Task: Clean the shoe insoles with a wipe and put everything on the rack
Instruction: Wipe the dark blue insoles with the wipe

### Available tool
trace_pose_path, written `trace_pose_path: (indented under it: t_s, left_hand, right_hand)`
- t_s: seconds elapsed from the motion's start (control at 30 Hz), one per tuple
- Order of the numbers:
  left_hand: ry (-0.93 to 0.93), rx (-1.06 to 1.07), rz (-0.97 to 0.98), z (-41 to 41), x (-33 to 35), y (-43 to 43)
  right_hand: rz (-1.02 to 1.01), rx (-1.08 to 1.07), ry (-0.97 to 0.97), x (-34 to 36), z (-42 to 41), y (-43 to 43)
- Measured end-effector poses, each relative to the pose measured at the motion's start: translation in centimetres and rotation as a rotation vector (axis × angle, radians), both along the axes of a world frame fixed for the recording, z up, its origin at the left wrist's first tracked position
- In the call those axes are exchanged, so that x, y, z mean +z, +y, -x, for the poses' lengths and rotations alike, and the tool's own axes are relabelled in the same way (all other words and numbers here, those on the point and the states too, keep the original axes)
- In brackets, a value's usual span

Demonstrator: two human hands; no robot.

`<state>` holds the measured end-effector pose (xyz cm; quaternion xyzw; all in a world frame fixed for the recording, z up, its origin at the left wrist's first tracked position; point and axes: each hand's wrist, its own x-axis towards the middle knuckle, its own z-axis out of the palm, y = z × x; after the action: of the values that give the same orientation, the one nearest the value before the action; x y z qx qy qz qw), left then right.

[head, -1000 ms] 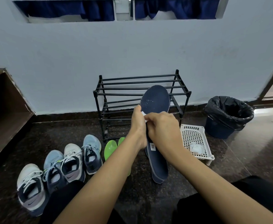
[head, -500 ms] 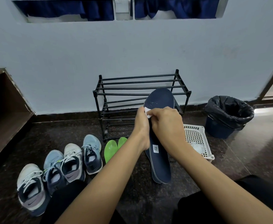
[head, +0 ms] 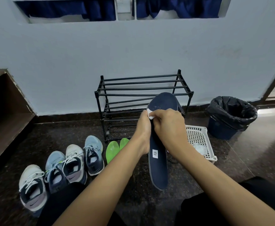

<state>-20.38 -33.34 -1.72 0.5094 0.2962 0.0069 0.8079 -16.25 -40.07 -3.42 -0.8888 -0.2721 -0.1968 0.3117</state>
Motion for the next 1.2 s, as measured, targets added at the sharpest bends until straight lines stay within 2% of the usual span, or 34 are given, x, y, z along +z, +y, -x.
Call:
trace_pose_path:
  t_s: [0.1,0.27,0.43,0.57,0.8,1.03,1.2]
  left_hand:
    - [-0.031,0.063,-0.026,-0.2,0.0,0.8]
    - [-0.029,0.045,-0.068,-0.2,-0.7,0.2]
    - [-0.019,-0.048,-0.023,-0.2,-1.0,-0.9]
    - [-0.013,0.006,-0.048,-0.5,-0.6,0.0]
    - [-0.008,0.052,-0.092,-0.7,-0.6,0.7]
    - [-0.036,-0.085,-0.077,-0.3,-1.1,-0.2]
    - [-0.034,0.031,-0.041,-0.4,-0.4,1.2]
  right_hand:
    - [0.005,0.048,0.001,-0.4,1.0,0.3]
    - [0.006,0.024,-0.021,-0.6,0.3,0.1]
    - [-0.046,-0.032,-0.128,0.2,-0.5,0.0]
    - [-0.037,-0.007,-0.195,-0.1,0.4,0.2]
    - [-0.034,0.015,-0.143,-0.9,0.5,0.5]
    - [-0.058,-0.046,-0.122,-0.2,-0.4,0.1]
    - [0.02,0.022,-0.141,-1.3,1.0,0.8]
